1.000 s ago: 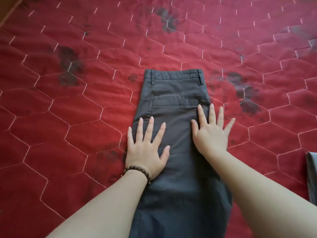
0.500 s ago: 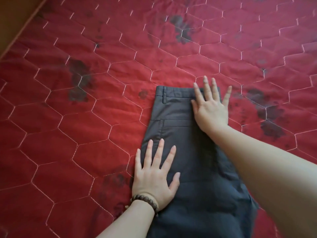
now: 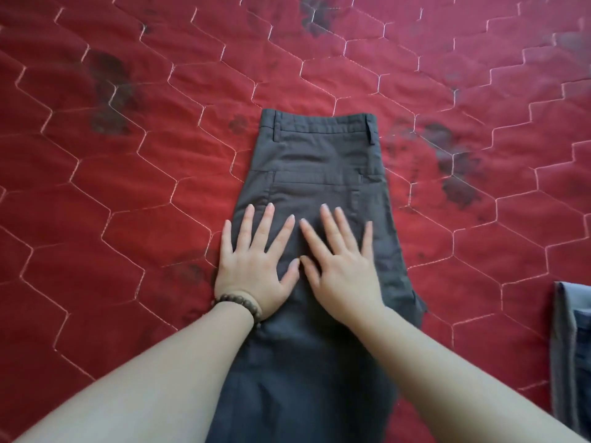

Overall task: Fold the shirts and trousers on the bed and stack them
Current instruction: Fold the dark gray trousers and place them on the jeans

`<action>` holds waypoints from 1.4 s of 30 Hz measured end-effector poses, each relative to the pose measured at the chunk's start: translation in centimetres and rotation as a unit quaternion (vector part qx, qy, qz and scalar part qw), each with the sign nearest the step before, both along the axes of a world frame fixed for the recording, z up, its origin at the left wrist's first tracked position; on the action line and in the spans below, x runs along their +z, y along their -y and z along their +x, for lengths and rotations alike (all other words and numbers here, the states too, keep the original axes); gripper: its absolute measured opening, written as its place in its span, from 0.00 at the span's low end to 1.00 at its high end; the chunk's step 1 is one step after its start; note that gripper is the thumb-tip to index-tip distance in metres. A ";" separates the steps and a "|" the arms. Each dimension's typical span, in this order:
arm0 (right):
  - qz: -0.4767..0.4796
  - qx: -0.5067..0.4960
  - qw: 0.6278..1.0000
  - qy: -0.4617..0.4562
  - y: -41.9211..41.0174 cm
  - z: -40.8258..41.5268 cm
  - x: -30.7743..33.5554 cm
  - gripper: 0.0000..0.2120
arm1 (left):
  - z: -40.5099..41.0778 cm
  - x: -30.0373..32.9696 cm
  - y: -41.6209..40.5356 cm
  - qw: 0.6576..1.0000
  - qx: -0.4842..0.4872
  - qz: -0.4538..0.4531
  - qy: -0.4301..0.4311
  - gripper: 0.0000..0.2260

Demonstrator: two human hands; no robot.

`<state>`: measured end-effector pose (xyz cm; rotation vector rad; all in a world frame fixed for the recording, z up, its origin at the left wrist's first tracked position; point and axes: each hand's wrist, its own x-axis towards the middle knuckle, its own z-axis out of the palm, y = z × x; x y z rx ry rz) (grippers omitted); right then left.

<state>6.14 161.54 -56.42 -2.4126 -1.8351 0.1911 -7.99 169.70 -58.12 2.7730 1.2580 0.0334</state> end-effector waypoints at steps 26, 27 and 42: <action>-0.072 -0.131 0.989 -0.020 18.4 -16.0 0.8 0.29 | -12.3 2.8 18.2 0.991 -0.077 -0.097 -0.053 0.27; -0.077 -0.136 0.987 -0.021 19.3 -16.7 1.0 0.28 | -12.8 2.7 19.2 0.990 -0.079 -0.100 -0.062 0.27; -0.107 -0.140 0.984 -0.010 32.6 -27.2 0.7 0.26 | -22.9 3.3 33.9 0.988 -0.060 -0.110 -0.085 0.26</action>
